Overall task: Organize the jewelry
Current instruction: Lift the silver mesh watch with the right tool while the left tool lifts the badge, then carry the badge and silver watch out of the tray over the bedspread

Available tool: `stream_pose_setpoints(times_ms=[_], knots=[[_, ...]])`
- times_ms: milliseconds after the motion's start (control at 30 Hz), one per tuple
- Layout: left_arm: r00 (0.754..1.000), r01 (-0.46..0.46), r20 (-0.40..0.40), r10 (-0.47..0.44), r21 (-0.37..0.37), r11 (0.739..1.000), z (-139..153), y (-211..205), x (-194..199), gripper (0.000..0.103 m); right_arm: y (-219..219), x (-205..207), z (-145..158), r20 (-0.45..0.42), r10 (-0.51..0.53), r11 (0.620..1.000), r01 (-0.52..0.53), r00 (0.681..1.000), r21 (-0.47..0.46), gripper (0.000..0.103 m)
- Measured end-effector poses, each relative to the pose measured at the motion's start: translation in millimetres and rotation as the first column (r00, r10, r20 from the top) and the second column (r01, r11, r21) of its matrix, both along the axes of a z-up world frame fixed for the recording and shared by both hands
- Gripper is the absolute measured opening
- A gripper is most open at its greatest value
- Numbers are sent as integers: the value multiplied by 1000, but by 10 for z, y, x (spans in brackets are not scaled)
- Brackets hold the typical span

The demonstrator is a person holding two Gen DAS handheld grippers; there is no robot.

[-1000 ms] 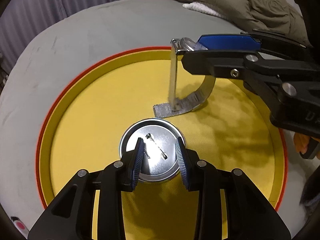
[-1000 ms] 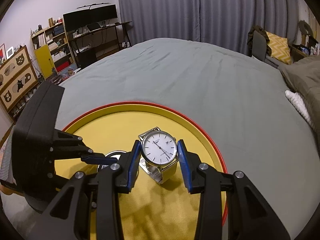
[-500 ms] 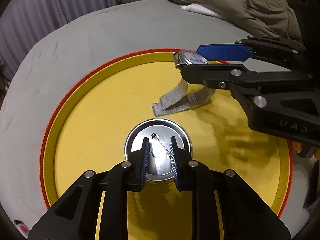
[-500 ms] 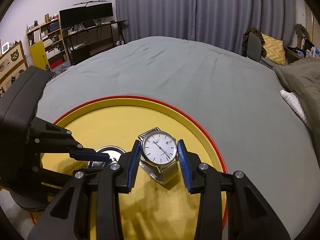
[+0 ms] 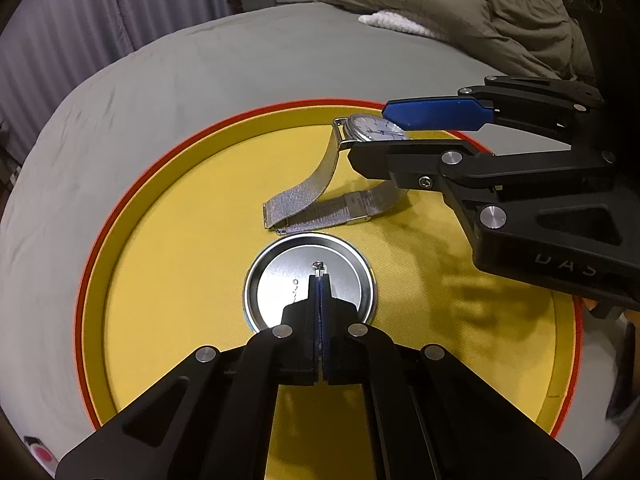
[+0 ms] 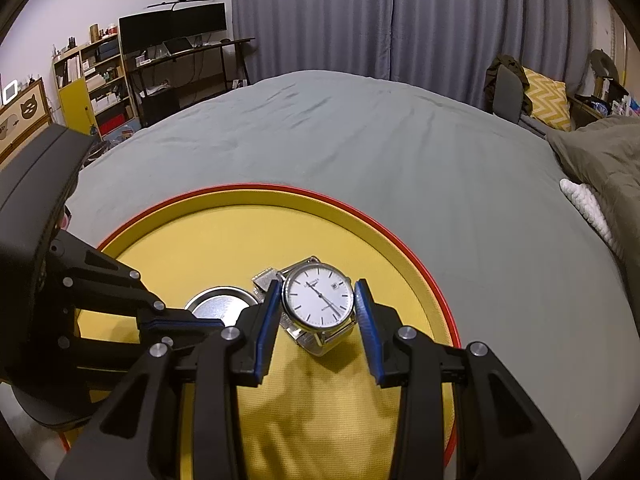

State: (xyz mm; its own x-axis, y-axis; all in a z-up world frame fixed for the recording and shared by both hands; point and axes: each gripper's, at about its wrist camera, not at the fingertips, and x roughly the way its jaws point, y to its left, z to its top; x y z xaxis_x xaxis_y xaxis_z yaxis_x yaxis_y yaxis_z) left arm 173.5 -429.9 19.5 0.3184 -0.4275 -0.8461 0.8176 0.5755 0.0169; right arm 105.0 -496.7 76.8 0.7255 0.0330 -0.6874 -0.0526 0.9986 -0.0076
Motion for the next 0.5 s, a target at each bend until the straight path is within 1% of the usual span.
stream_pose_setpoints(times_ms=[133, 333, 500], knots=[[1000, -12, 1, 12, -32, 999, 83, 94, -3, 0, -30, 15, 48, 15, 5, 1000, -5, 1000, -1, 35], [999, -28, 30, 30, -61, 998, 272, 263, 4, 0, -16, 21, 178, 41, 9, 1000, -9, 999, -3, 35], [996, -71, 49, 76, -95, 993, 511, 532, 38, 0, 44, 12, 340, 69, 18, 1000, -18, 997, -8, 35]])
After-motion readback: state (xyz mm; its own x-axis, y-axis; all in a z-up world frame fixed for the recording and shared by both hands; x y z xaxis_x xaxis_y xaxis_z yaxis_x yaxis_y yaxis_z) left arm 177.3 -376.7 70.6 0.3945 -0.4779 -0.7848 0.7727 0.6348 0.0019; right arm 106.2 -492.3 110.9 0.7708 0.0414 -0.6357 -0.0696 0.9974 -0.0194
